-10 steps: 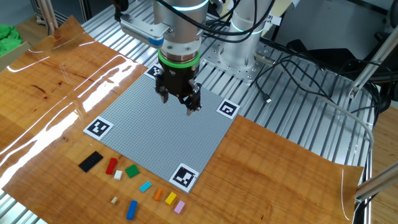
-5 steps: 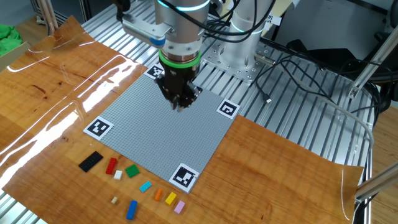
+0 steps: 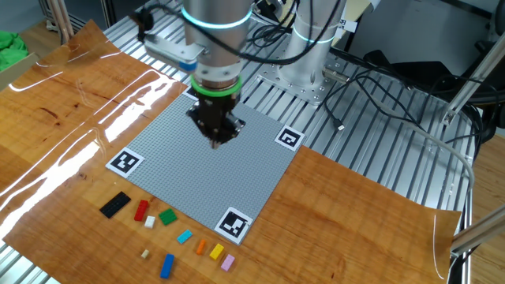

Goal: Stack small Lego blocks randomly, one at a time

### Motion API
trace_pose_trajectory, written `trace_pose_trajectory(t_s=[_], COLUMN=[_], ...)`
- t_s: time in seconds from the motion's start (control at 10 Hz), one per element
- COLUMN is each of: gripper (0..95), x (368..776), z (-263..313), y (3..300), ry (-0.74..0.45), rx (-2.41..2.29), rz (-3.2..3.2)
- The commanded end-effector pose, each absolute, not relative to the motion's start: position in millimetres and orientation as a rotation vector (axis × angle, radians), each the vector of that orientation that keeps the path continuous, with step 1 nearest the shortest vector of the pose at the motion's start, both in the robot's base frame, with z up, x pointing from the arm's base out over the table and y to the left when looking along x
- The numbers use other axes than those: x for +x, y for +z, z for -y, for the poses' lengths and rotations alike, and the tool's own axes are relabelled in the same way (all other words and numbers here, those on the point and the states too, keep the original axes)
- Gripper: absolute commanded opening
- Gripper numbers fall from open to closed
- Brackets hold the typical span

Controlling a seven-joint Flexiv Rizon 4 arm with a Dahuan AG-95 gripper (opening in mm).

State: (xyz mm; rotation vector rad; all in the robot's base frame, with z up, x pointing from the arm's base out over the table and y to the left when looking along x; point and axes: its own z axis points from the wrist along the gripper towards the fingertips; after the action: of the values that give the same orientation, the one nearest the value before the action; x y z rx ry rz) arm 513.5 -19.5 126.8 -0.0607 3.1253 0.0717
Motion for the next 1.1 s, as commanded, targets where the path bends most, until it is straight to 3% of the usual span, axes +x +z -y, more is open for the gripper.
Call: trace_pose_trajectory(t_s=[0.1, 1.1], gripper=[0.0, 0.0], x=[523.5, 587.0], z=[21.5, 44.4], y=[114.1, 87.8], ry=[0.081, 0.107], rx=[-0.075, -0.197], rz=[-3.123, -3.103])
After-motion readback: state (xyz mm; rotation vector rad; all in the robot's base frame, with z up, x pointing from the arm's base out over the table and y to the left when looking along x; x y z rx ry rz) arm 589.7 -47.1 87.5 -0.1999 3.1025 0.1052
